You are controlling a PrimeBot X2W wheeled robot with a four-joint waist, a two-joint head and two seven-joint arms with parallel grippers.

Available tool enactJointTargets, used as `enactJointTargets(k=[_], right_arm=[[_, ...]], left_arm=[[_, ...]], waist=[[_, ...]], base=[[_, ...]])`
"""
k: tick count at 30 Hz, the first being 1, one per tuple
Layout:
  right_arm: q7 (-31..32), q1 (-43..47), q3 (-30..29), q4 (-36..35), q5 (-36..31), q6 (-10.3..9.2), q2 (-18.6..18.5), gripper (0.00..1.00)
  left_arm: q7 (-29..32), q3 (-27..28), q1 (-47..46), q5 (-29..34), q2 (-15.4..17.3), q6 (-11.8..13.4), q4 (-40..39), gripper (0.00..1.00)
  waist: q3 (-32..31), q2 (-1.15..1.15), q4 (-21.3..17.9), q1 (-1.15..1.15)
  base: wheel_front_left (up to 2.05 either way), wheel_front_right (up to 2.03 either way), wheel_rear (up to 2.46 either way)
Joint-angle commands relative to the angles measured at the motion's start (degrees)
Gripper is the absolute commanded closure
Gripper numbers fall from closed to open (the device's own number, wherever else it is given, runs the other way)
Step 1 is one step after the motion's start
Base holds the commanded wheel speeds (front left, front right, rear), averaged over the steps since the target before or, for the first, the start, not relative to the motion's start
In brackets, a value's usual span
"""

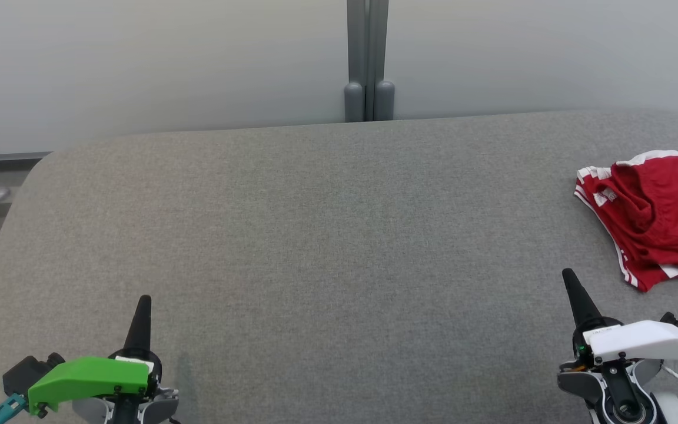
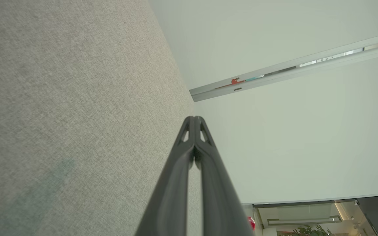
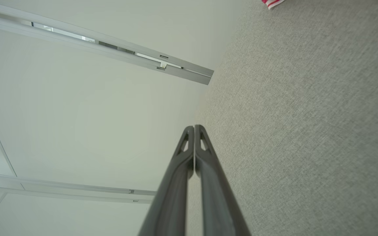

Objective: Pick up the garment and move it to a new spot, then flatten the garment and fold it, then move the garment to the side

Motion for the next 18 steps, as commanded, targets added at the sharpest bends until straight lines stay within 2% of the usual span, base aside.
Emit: enactJointTargets(k=[1,18], right_arm=[[0.29,-1.27,-0.23,-0.59,1.49,0.02,-0.29,1.0],[2.06,-1.79,-1.06,-0.5,9.96,0.01,-0.32,1.0]], left_arm=[[0.35,0.69,-1.55,-1.28,-0.13,-0.5,-0.53,1.0],[2.66,3.36,-2.23,-7.85,-0.64,-2.39,-0.82,1.0]], waist=[[0.04,0.0,-0.01,0.0],[0.53,0.0,-0.1,0.0]], base=[[0.0,0.0,0.0],[0.0,0.0,0.0]])
